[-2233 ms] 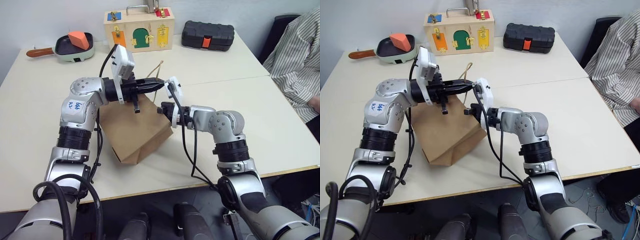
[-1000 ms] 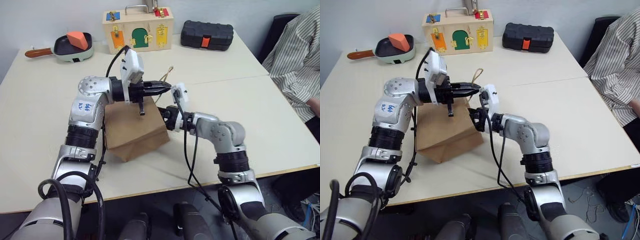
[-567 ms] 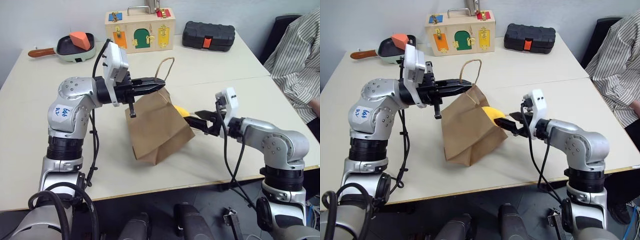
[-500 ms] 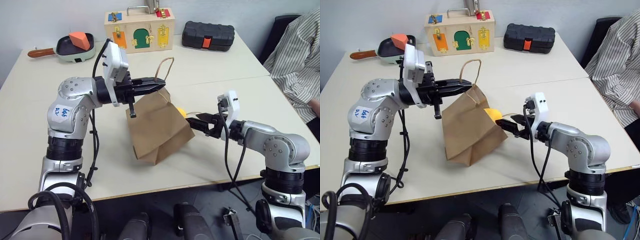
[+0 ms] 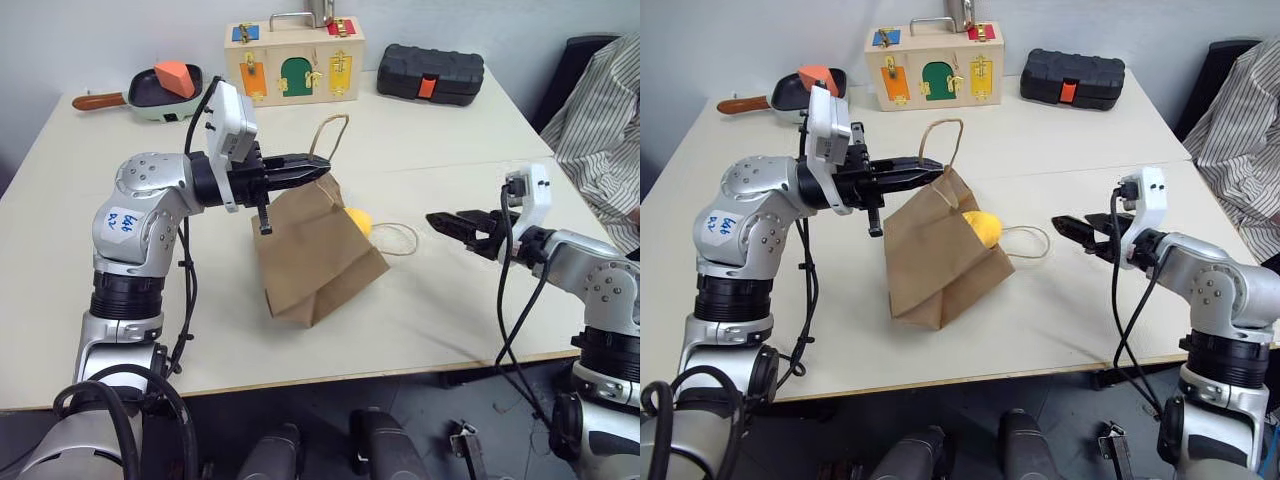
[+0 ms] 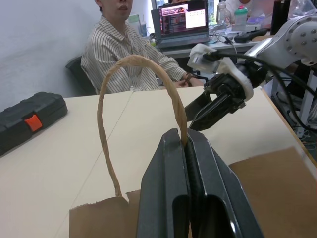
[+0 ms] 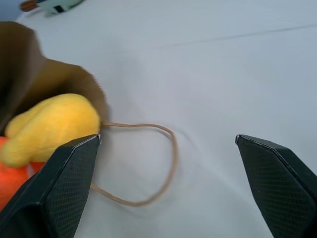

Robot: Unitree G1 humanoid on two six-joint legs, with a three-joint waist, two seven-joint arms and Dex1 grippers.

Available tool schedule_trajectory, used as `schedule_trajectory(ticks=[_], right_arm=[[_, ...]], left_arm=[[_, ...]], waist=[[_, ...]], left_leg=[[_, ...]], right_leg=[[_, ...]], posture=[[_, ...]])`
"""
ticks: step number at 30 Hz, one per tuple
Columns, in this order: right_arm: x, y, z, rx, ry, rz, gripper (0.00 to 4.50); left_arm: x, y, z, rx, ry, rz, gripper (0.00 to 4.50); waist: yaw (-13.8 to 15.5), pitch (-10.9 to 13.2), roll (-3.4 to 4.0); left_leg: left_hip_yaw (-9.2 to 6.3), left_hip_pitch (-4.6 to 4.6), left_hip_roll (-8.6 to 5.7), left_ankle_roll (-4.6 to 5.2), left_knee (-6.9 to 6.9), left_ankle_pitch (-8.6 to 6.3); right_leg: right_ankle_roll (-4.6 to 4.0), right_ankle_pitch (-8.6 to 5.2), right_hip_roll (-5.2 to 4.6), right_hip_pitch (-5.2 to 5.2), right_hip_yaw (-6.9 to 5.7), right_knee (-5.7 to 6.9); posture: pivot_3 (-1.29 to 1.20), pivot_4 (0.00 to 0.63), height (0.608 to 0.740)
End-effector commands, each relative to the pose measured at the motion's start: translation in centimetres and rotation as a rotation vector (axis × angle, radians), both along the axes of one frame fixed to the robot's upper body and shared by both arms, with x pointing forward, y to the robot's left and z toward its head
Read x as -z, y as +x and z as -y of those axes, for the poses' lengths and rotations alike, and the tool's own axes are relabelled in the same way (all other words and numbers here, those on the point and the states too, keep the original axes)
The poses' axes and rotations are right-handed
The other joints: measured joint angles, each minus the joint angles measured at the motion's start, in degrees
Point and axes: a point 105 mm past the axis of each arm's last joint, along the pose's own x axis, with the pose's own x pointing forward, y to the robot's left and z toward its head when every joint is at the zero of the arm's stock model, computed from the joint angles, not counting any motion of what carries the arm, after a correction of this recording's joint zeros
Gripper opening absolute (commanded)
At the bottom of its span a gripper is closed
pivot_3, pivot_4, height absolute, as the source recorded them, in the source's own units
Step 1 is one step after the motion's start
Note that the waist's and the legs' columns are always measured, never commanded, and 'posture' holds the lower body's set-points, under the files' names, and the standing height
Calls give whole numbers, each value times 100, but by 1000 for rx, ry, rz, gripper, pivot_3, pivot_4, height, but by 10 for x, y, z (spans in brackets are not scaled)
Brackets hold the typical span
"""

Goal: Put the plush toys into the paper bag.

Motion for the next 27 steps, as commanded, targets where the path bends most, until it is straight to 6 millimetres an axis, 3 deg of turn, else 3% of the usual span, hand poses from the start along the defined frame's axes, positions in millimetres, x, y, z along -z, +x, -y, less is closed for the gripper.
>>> schedule_trajectory(ticks=[1, 10, 13, 18, 24, 25, 27], right_arm=[[8, 10, -8, 9, 10, -16, 4487], [23, 16, -60, -82, 297, -136, 4487], [21, 22, -64, -67, 354, -141, 3957], [12, 24, -61, -61, 339, -106, 2169], [-38, 11, -51, -128, 296, 73, 277], [-51, 5, -50, -157, 277, 126, 44], [-79, -8, -49, -215, 265, 227, 44]], left_arm=[[-13, -7, 1, 14, -8, 56, 0], [-15, -6, 1, 10, -9, 62, 0], [-14, -5, 0, 6, -9, 62, 0], [-14, -4, -2, -6, -14, 61, 0], [-13, -1, -5, -32, -32, 59, 0], [-14, -1, -5, -35, -38, 63, 0], [-19, 1, -6, -46, -61, 77, 0]], waist=[[-39, 0, 0], [-84, 0, 0], [-61, 0, 0], [-79, 0, 0], [-84, 0, 1], [-81, 0, 1], [-75, 0, 1]], left_leg=[[0, 0, 0, 0, -1, 0], [3, 1, 7, 0, 1, 0], [-1, 0, 4, 0, 2, 0], [-5, -1, 0, 0, 3, 0], [0, -1, 2, 0, 3, 0], [0, -1, 2, 0, 2, 0], [-2, -2, 3, 0, 1, 0]], right_leg=[[0, 0, 0, -1, 0, 0], [0, 0, 5, -6, 0, 4], [0, 0, 3, -4, -3, 4], [0, 0, 0, -2, -5, 2], [0, 0, 1, -6, -3, 3], [0, 0, 1, -6, -3, 2], [0, 0, 2, -6, -4, 1]], posture=[[0, 150, 740], [0, 150, 740], [0, 150, 740], [0, 150, 740], [0, 150, 740], [0, 150, 740], [0, 150, 740]])
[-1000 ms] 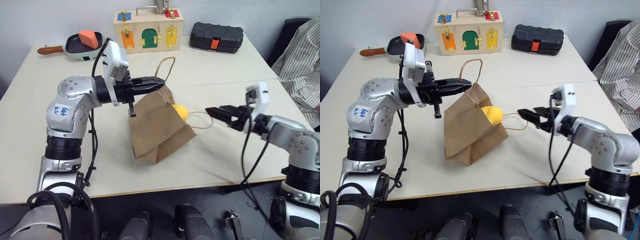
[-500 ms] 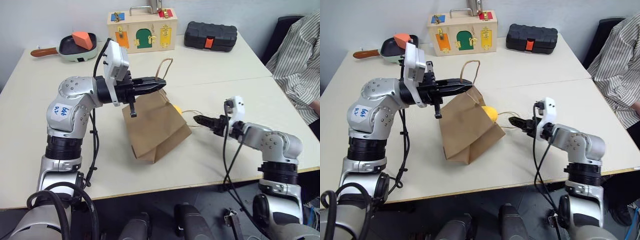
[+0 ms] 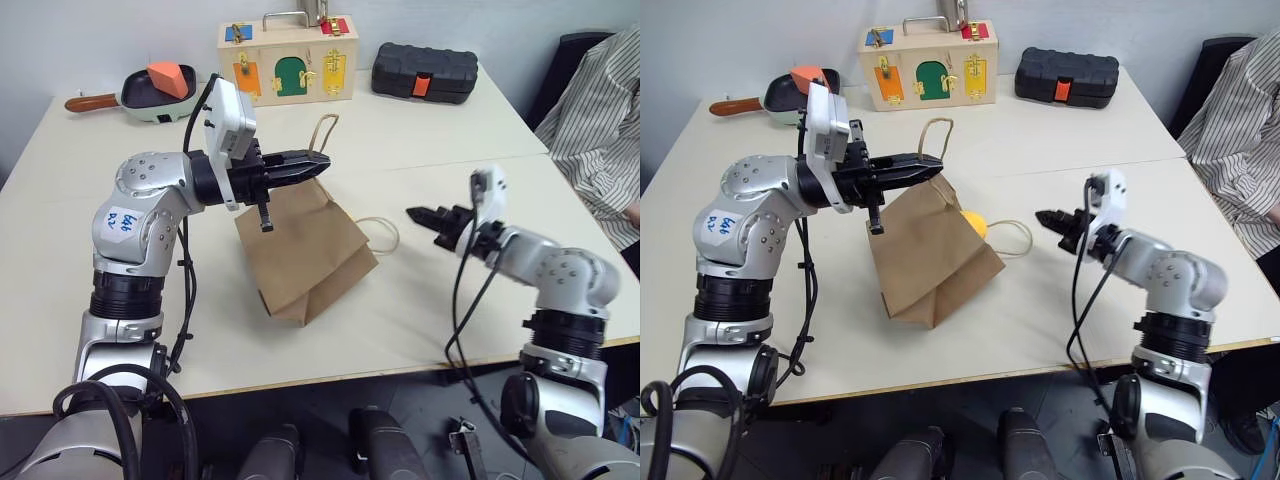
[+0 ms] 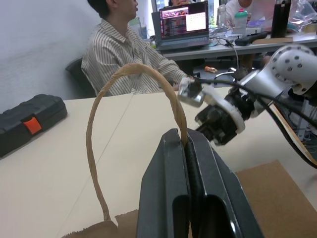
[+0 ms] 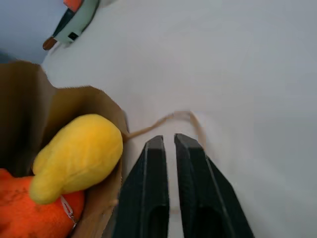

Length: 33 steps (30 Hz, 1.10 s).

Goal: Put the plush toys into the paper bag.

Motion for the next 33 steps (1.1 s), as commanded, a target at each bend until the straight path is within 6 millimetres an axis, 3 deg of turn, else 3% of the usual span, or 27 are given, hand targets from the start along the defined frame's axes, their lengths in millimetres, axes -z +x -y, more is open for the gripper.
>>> schedule_trajectory(ticks=[1, 3, 5, 8, 11, 14, 18, 20, 26, 33], right_arm=[[-70, -26, -2, -103, 28, 258, 44], [-92, -36, 0, -133, 56, 306, 44], [-91, -37, 1, -125, 21, 288, 44], [-61, -27, 1, -66, -115, 204, 44], [-10, -11, 1, 3, -137, 28, 44], [19, -6, -5, 8, -114, -53, 648], [35, 8, -10, 37, -9, -130, 2057], [35, 21, -14, 55, 85, -164, 2736], [15, 46, -28, 26, 279, -179, 2736], [25, 57, -43, 13, 258, -238, 2736]], left_arm=[[-20, 0, -6, -30, -58, 75, 0], [-27, 2, -7, -40, -85, 83, 0], [-31, 4, -9, -42, -104, 79, 0], [-28, 6, -8, -39, -96, 77, 0], [-23, 5, -6, -29, -82, 74, 0], [-22, 5, -5, -22, -80, 68, 0], [-19, 1, -4, -4, -64, 53, 0], [-16, -2, -3, 12, -54, 40, 0], [-10, -12, 3, 57, -32, 14, 0], [-11, -15, 1, 46, -21, 15, 0]], waist=[[2, 0, 0], [7, 0, 0], [12, 0, -1], [13, -2, -4], [11, -2, -4], [6, -2, -4], [-4, -2, -4], [-12, -2, -4], [-51, -2, -2], [-66, -2, -2]], left_leg=[[0, 0, 0, 0, 0, 0], [1, -1, 0, 0, 0, 0], [0, 0, 1, 0, 0, 0], [-2, 0, 2, 0, -1, 0], [2, 0, 1, 0, 0, 0], [6, -1, 1, 0, 0, 0], [7, -1, 0, 0, 1, 0], [7, 1, 0, 0, 3, 0], [9, 4, 4, 0, 3, 0], [5, 3, 4, 0, 3, 0]], right_leg=[[0, 0, 0, 0, 1, -1], [0, 0, 0, 1, 0, -1], [0, 0, 0, 2, 0, -1], [0, 0, 0, 5, -1, -3], [0, 0, -1, 7, 2, -1], [0, 0, 0, 2, 5, 4], [0, 0, 0, -2, 5, 5], [0, 0, 1, -1, 3, 7], [0, 0, 1, -4, 1, 6], [0, 0, 1, -2, 0, 6]], posture=[[0, 150, 740], [0, 150, 740], [0, 150, 740], [0, 150, 740], [0, 150, 740], [0, 150, 740], [0, 150, 740], [0, 150, 740], [0, 150, 740], [0, 150, 740]])
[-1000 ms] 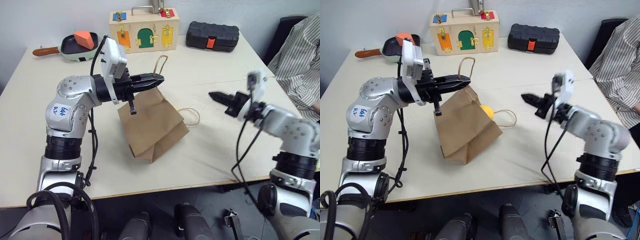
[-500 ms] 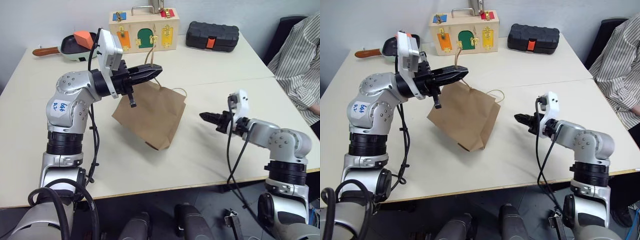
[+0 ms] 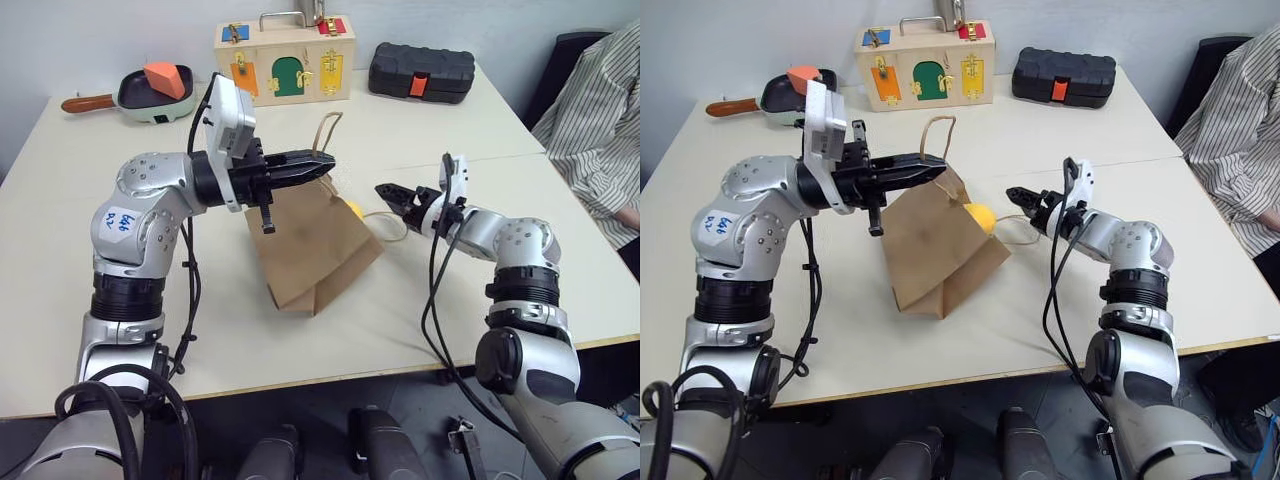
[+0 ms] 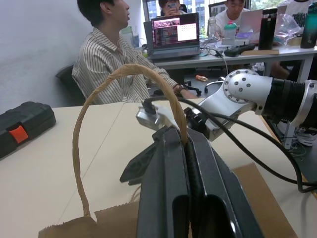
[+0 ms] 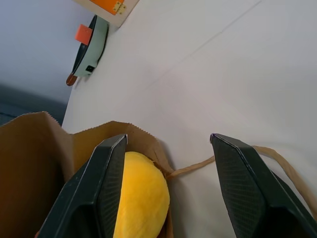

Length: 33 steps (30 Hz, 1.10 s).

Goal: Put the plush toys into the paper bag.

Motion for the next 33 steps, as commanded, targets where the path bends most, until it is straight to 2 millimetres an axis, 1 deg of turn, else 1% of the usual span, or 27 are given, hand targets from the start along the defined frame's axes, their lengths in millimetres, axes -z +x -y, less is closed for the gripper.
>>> schedule_trajectory(ticks=[1, 6, 8, 10, 12, 14, 16, 19, 22, 27, 30, 33], right_arm=[[-6, 1, -3, -13, -25, 42, 2736], [-20, -14, 17, -13, -114, 121, 2736], [-22, -28, 30, -11, -131, 127, 2736], [-19, -42, 41, -3, -142, 114, 2736], [-10, -55, 47, 7, -157, 91, 2736], [0, -65, 49, 19, -155, 61, 2736], [7, -70, 48, 28, -148, 39, 2736], [16, -71, 43, 46, -120, 14, 2736], [22, -63, 37, 68, -40, -19, 2736], [17, -46, 25, 68, 14, -10, 2736], [12, -39, 23, 76, 3, 13, 2123], [-3, -41, 25, 64, -49, 97, 1059]], left_arm=[[-9, -7, -3, -4, -3, 42, 0], [-8, -9, -7, -24, 3, 42, 0], [-7, -11, -7, -25, 4, 41, 0], [-7, -12, -7, -27, 5, 41, 0], [-7, -12, -8, -28, 4, 40, 0], [-7, -12, -8, -26, 4, 39, 0], [-7, -12, -7, -23, 5, 39, 0], [-8, -11, -5, -15, 7, 42, 0], [-9, -11, -4, -7, 10, 47, 0], [-9, -10, -3, -5, 16, 51, 0], [-9, -9, -4, -10, 14, 52, 0], [-7, -9, -5, -20, 11, 51, 0]], waist=[[-8, 0, 0], [12, 0, 0], [32, 0, 0], [53, 0, 0], [60, 0, 0], [61, 0, 0], [52, 0, 0], [31, 0, 0], [37, 0, 0], [40, 0, 1], [42, 0, 1], [43, 0, 1]], left_leg=[[0, -1, 0, 0, -1, 0], [-5, -2, -1, 0, 2, 0], [-7, -2, -2, 0, 2, 0], [-7, -4, -1, 0, 2, 0], [-6, -4, -1, 0, -3, 0], [-6, -4, -1, 0, -3, 0], [-1, -4, -1, 0, -3, 0], [7, 2, 0, 0, -5, 0], [7, 3, 0, 0, -5, 0], [7, 2, -3, 0, -3, 0], [5, 2, -3, 0, -2, 0], [3, 2, -2, 0, -3, 0]], right_leg=[[0, 0, 0, 0, 0, 0], [0, 0, 0, -1, 0, 0], [0, 0, -1, 0, 0, 0], [0, 0, 0, 1, -1, -6], [0, 0, 0, 1, 0, -6], [0, 0, 0, 4, 0, -5], [0, 0, 0, 4, 3, -3], [0, 0, 2, 1, 9, 5], [0, 0, 2, 1, 9, 6], [0, 0, 1, 1, 8, 5], [0, 0, 0, 2, 6, 3], [0, 0, 1, 2, 5, 3]], posture=[[0, 150, 740], [0, 150, 740], [0, 150, 740], [0, 150, 740], [0, 150, 740], [0, 150, 740], [0, 150, 740], [0, 150, 740], [0, 150, 740], [0, 150, 740], [0, 150, 740], [0, 150, 740]])
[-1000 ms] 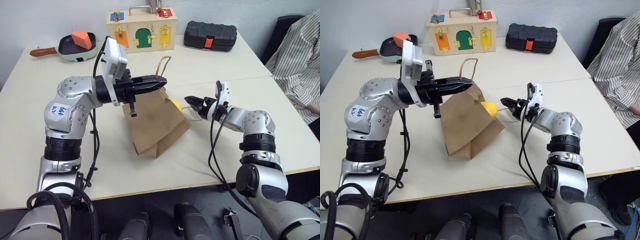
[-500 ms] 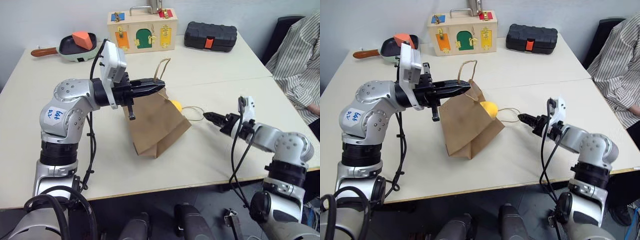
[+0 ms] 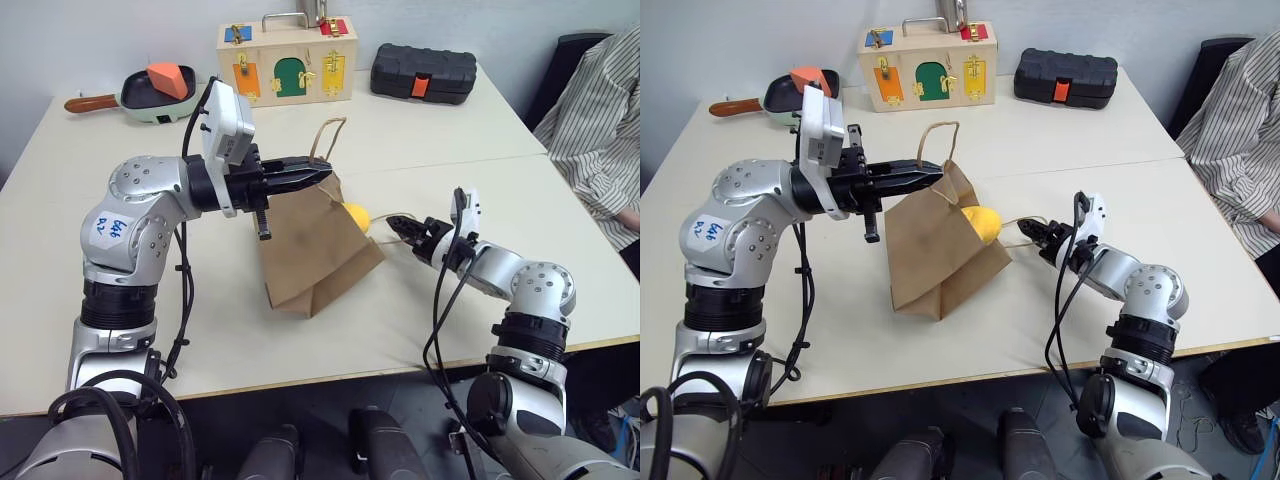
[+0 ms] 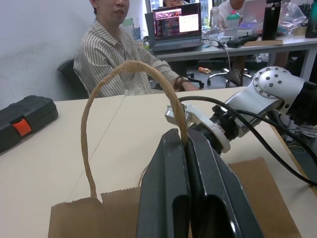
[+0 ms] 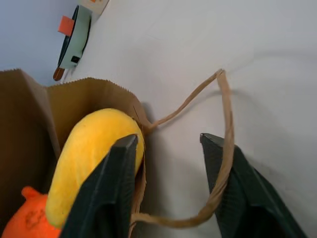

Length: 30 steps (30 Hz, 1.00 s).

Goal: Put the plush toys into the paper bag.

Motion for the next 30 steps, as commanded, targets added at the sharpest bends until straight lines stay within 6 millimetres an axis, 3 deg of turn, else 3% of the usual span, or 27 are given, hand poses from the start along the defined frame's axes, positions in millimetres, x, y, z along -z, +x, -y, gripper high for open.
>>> schedule_trajectory(ticks=[1, 3, 9, 11, 13, 19, 23, 26, 30], right_arm=[[-29, -3, 7, -10, -52, 144, 701], [-47, -10, 10, -42, -99, 230, 37], [-118, -36, 12, -125, -206, 509, 37], [-153, -55, 1, -206, -245, 653, 37], [-165, -67, -9, -262, -284, 717, 37], [-165, -94, -45, -350, -489, 910, 37], [-124, -79, -52, -303, -789, 890, 37], [-110, -70, -53, -253, -769, 860, 37], [-122, -68, -56, -191, -670, 930, 37]], left_arm=[[-10, -2, -3, -7, -20, 45, 0], [-9, 0, -5, -21, -25, 45, 0], [-14, 17, -14, -95, -55, 81, 0], [-26, 26, -14, -119, -91, 114, 0], [-33, 32, -13, -124, -111, 127, 0], [-35, 46, 0, -111, -132, 154, 0], [-15, 54, 2, -128, -102, 133, 0], [-2, 57, 0, -146, -93, 112, 0], [4, 61, -11, -196, -99, 91, 0]], waist=[[-1, 0, 0], [4, 0, 0], [16, 0, 0], [21, 1, 0], [28, 1, 1], [31, -2, -5], [34, -3, -8], [34, -3, -8], [25, -3, -8]], left_leg=[[0, -1, 0, 0, -1, 0], [0, -2, 0, 0, 0, 0], [-1, -2, 0, 0, 0, 0], [0, -3, 0, 0, -1, 0], [-1, -11, 0, 0, 1, 0], [-4, -8, 1, 0, -4, 0], [-5, -12, 0, 0, -1, 0], [-4, -12, -1, 0, -1, 0], [-3, -11, -1, 0, 2, 0]], right_leg=[[0, 0, 0, -1, 0, -1], [0, 0, -1, -1, 0, -1], [0, 0, 0, 0, -1, -5], [0, 0, 0, 0, -1, -5], [0, 0, 0, -6, -3, -6], [0, 0, -1, 2, -6, -22], [0, 0, -1, -2, -8, -19], [0, 0, -1, -1, -6, -18], [0, 0, 0, -5, -5, -12]], posture=[[0, 150, 740], [0, 150, 740], [0, 150, 740], [0, 150, 740], [0, 150, 740], [0, 150, 740], [0, 150, 740], [0, 150, 740], [0, 150, 740]])
